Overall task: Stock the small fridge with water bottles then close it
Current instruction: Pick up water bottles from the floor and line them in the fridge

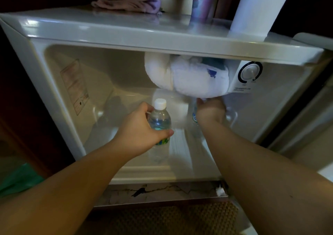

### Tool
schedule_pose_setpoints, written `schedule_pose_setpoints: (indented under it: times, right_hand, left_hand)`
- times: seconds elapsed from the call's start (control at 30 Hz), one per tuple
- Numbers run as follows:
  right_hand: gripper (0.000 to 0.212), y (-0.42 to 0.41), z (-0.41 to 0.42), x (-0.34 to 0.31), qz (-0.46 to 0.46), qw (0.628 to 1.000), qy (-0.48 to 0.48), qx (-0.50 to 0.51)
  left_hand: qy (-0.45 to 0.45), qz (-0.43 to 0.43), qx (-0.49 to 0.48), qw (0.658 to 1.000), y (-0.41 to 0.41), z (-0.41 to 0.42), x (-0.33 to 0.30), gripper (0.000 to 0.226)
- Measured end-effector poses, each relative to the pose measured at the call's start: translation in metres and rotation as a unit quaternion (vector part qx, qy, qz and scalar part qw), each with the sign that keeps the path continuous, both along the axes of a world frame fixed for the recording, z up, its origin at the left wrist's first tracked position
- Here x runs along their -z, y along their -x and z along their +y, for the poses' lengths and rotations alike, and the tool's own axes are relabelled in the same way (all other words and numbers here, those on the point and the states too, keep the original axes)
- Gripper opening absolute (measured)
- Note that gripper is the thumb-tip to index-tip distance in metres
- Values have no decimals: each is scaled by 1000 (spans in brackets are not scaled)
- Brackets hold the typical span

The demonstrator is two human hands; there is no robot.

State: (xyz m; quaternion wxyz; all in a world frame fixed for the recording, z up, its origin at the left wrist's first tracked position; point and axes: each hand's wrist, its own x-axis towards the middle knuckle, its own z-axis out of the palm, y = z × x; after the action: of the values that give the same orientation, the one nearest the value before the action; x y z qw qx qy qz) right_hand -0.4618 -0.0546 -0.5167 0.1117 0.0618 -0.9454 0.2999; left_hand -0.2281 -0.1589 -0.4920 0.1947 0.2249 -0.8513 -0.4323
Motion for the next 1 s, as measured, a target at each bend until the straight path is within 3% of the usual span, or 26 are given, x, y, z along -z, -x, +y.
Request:
schedule_pose_setpoints:
  times: [0.13, 0.4, 0.5, 0.63, 0.73, 0.83, 0.9, 1.0]
  right_hand:
    - [41, -2, 3, 5, 13, 998, -53, 14]
    - [39, -18, 22, 17, 36, 996, 80, 34]
    - [34, -31, 27, 10, -27, 993, 110, 13]
    - [48, -57, 39, 14, -31, 990, 139, 8]
    - [42, -86, 52, 30, -68, 995, 18, -69]
    - [42, -112, 74, 48, -122, 972, -109, -165]
    - [43, -121, 84, 64, -168, 941, -186, -226]
    - [64, -129, 89, 93, -216, 876, -296, -313]
  left_hand:
    - [-10, 1, -5, 1000, 6, 4, 8, 70]
    - [-3, -7, 2, 1000, 10, 8, 18, 65]
    - [-8, -3, -2, 1000, 18, 9, 22, 67]
    - [-4, 11, -12, 1000, 44, 12, 27, 69]
    - [1, 12, -18, 1000, 66, 16, 30, 67]
    - [8, 8, -1, 1000, 86, 19, 33, 65]
    - [9, 8, 13, 1000, 97, 22, 38, 64]
    - [2, 14, 12, 1000, 115, 29, 44, 57]
